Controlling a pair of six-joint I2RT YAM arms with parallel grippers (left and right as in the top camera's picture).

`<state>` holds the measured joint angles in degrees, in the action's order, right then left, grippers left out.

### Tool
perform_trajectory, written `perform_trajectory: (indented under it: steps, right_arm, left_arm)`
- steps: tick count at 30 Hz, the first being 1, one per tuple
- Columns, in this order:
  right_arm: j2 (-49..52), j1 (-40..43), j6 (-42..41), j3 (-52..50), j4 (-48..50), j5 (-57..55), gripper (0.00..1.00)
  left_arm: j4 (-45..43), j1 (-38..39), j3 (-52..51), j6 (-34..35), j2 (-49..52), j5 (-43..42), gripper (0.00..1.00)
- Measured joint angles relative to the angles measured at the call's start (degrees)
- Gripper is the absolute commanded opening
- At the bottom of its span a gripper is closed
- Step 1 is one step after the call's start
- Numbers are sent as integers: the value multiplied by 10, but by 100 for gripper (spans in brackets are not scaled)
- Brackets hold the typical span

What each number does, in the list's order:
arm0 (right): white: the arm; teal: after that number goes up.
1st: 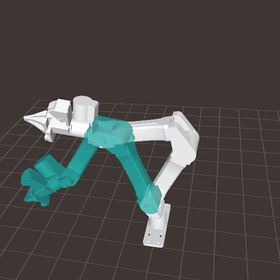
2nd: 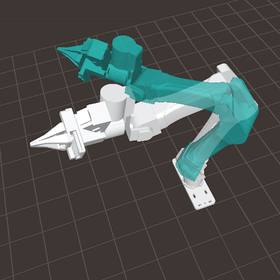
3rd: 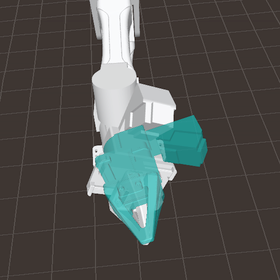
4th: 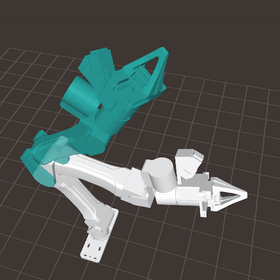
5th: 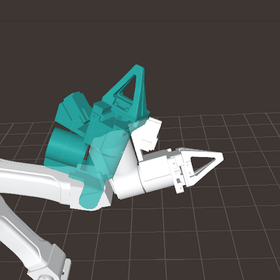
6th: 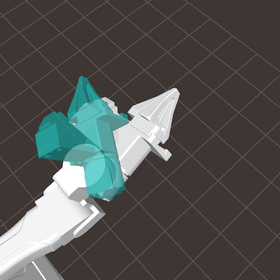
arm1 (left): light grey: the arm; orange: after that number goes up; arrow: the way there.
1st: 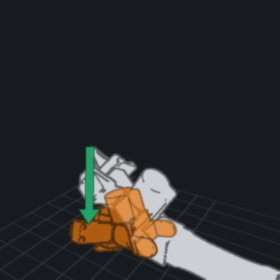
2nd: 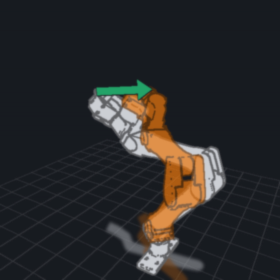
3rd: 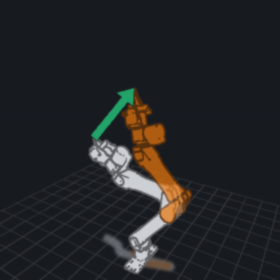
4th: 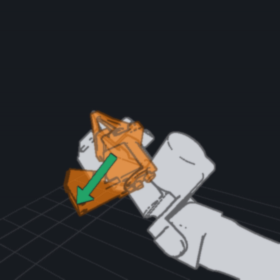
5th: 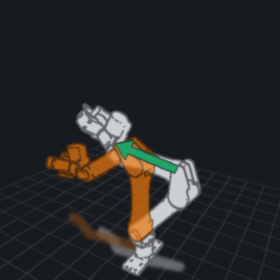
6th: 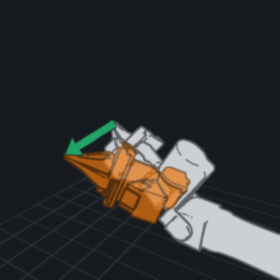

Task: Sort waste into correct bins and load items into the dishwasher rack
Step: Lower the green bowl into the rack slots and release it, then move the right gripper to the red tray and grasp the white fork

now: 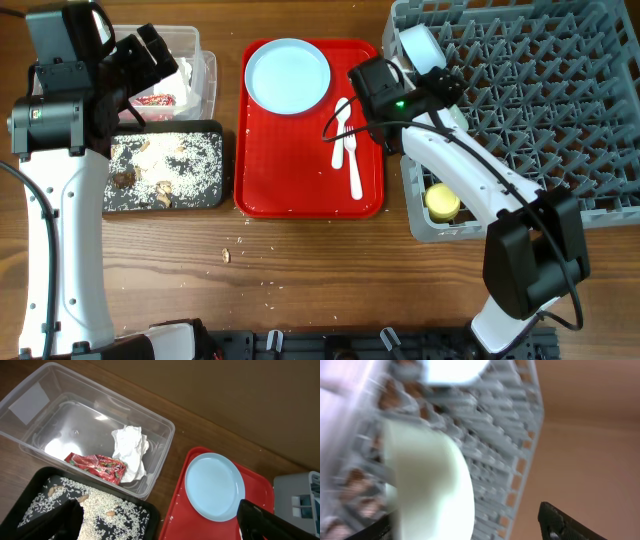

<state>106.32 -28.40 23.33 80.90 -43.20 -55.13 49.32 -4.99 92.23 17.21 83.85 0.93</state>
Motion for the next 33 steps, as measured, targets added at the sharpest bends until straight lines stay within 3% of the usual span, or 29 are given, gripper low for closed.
perform_trajectory:
  steps: [14, 17, 20, 21, 23, 25, 28, 33]
  right_arm:
    - [0, -26, -54, 0, 64, 181, 84]
    - [0, -26, -95, 0, 78, 303, 84]
    - [0, -26, -122, 0, 95, 442, 91]
    - [0, -26, -133, 0, 108, 508, 98]
    - [0, -26, -148, 0, 127, 606, 99]
    - [0, -26, -171, 0, 138, 682, 97]
    - [0, -26, -216, 0, 142, 734, 79]
    - [1, -26, -380, 0, 114, 668, 71]
  left_arm:
    - [0, 0, 0, 0, 0, 0, 100]
    - [0, 0, 0, 0, 0, 0, 100]
    - [0, 0, 0, 0, 0, 0, 100]
    - [0, 0, 0, 0, 0, 0, 100]
    - [0, 0, 0, 0, 0, 0, 99]
    - [0, 0, 0, 0, 0, 0, 100]
    - [0, 0, 0, 0, 0, 0, 100]
    - [0, 0, 0, 0, 0, 0, 100]
